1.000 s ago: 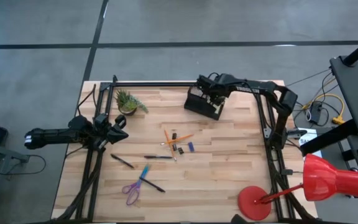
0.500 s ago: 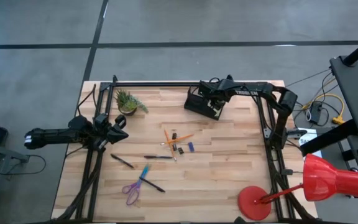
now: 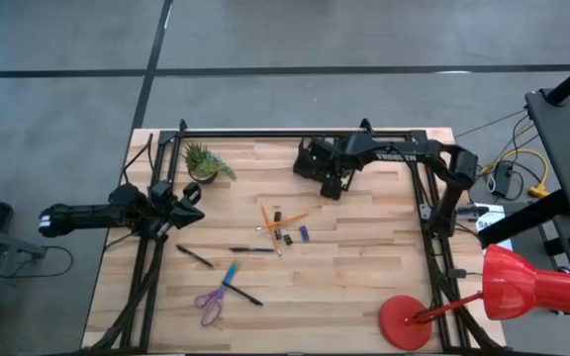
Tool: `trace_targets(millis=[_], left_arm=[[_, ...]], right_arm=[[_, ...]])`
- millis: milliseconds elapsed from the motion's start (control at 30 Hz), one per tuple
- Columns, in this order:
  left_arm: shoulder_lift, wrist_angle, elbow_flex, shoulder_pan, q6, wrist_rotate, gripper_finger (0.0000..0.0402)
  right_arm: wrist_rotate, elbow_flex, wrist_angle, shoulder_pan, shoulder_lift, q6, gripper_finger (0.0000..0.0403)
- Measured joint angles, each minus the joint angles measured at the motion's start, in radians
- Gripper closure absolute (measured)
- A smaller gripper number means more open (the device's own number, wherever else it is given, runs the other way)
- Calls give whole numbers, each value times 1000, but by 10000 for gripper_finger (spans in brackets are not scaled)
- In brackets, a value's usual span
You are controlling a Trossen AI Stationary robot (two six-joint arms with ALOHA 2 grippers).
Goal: Pick and place office supplies into organizer
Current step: Adjust the black desk organizer
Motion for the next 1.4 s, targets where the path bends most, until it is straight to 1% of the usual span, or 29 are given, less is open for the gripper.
trace_targets(millis=[67, 167, 200, 233, 300, 333, 467, 600, 667, 733, 800, 833, 867, 933, 967, 1033, 1133, 1200, 1400], left_arm=[[1, 0, 0, 0, 0, 0, 402], [0, 0, 0, 0, 0, 0, 402], [0, 0, 0, 0, 0, 0, 402], [0, 0, 0, 0, 0, 0, 402], [0, 0, 0, 0, 0, 0, 402], [0, 0, 0, 0, 0, 0, 402], [0, 0, 0, 0, 0, 0, 402], [0, 0, 0, 0, 0, 0, 402], [0, 0, 0, 0, 0, 0, 402], [0, 0, 0, 0, 0, 0, 402], [0, 0, 0, 0, 0, 0, 402], [0, 0, 0, 0, 0, 0, 402], [0, 0, 0, 0, 0, 0, 402], [0, 0, 0, 0, 0, 0, 402], [0, 0, 0, 0, 0, 0, 402], [-1, 0, 0, 0, 0, 0, 402], [0, 0, 0, 0, 0, 0, 402], [0, 0, 0, 0, 0, 0, 402], [0, 0, 0, 0, 0, 0, 402]], right_arm=[[8, 6, 3, 54, -2, -72, 192], [84, 19, 56, 119, -2, -136, 194], [86, 35, 76, 127, -2, -136, 196], [64, 62, 85, 127, -2, -123, 199], [-8, 125, 88, 102, -2, -64, 207], [-28, 156, 88, 83, -3, -33, 211], [-30, 281, 86, -38, -3, 103, 226], [-30, 377, 72, -206, 11, 348, 244], [-41, 402, 37, -272, 34, 420, 261], [-90, 413, 22, -309, 60, 452, 286], [-140, 413, 17, -321, 83, 487, 318], [-143, 413, 23, -321, 96, 502, 334], [-136, 413, 26, -321, 110, 518, 350], [-88, 413, 40, -316, 145, 549, 379], [-59, 413, 56, -317, 163, 561, 387], [-12, 412, 91, -316, 200, 608, 390], [-5, 412, 160, -316, 246, 660, 390], [-9, 425, 174, -317, 282, 666, 390], [-105, 476, 138, -313, 374, 651, 390]])
